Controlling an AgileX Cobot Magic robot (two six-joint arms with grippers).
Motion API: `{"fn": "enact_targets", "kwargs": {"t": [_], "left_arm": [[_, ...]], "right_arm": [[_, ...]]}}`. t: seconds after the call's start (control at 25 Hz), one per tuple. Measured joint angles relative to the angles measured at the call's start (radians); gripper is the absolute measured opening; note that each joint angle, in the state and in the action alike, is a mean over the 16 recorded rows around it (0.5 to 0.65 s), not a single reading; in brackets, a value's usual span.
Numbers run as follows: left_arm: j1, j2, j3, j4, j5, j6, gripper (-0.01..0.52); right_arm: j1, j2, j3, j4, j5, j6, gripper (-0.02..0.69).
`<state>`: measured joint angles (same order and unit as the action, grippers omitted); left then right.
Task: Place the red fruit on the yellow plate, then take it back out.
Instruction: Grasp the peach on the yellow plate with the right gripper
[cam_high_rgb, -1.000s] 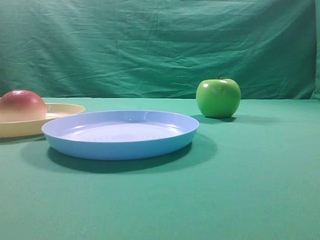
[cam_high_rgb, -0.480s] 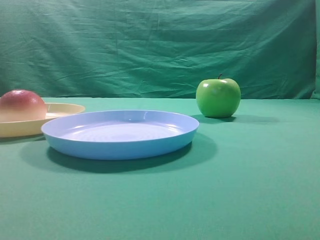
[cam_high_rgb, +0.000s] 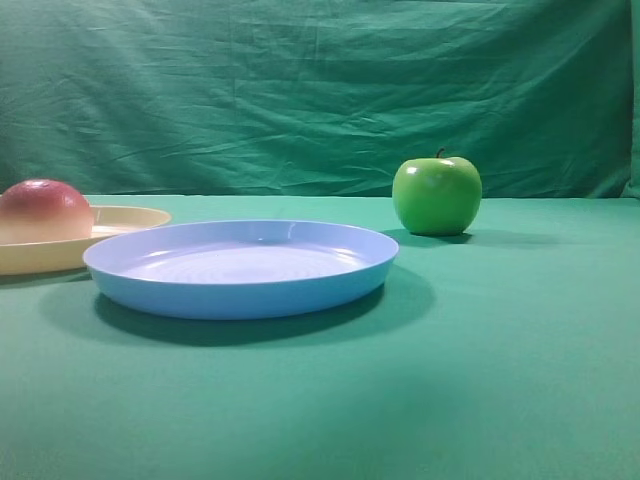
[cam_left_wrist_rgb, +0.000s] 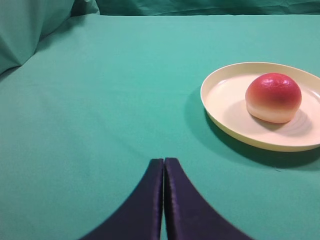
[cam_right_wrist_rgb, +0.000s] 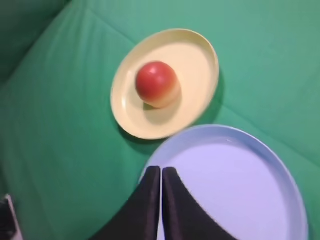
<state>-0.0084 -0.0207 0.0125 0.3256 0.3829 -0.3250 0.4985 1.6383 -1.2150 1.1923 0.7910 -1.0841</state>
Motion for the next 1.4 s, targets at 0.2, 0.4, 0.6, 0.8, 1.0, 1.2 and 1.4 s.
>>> {"fn": "enact_targets", "kwargs": {"t": [0.2, 0.4, 0.6, 0.8, 1.0, 1.2, 1.4], "left_arm": [[0.000, 0.000, 0.000, 0.000, 0.000, 0.000, 0.000], [0.000, 0.000, 0.000, 0.000, 0.000, 0.000, 0.000], [0.000, 0.000, 0.000, 0.000, 0.000, 0.000, 0.000], [0.000, 0.000, 0.000, 0.000, 0.000, 0.000, 0.000], [0.000, 0.000, 0.000, 0.000, 0.000, 0.000, 0.000], [0.000, 0.000, 0.000, 0.000, 0.000, 0.000, 0.000], [0.000, 0.000, 0.000, 0.000, 0.000, 0.000, 0.000]], "right_arm": [[0.078, 0.045, -0.036, 0.148, -0.046, -0.145, 0.000], [0.133, 0.079, -0.068, 0.233, -0.097, -0.257, 0.000], [0.165, 0.114, -0.099, 0.234, -0.167, -0.274, 0.006], [0.191, 0.162, -0.154, 0.143, -0.215, -0.203, 0.022], [0.222, 0.235, -0.257, -0.045, -0.217, -0.026, 0.037], [0.253, 0.327, -0.400, -0.295, -0.159, 0.210, 0.053], [0.279, 0.439, -0.568, -0.507, -0.061, 0.420, 0.091]]}}
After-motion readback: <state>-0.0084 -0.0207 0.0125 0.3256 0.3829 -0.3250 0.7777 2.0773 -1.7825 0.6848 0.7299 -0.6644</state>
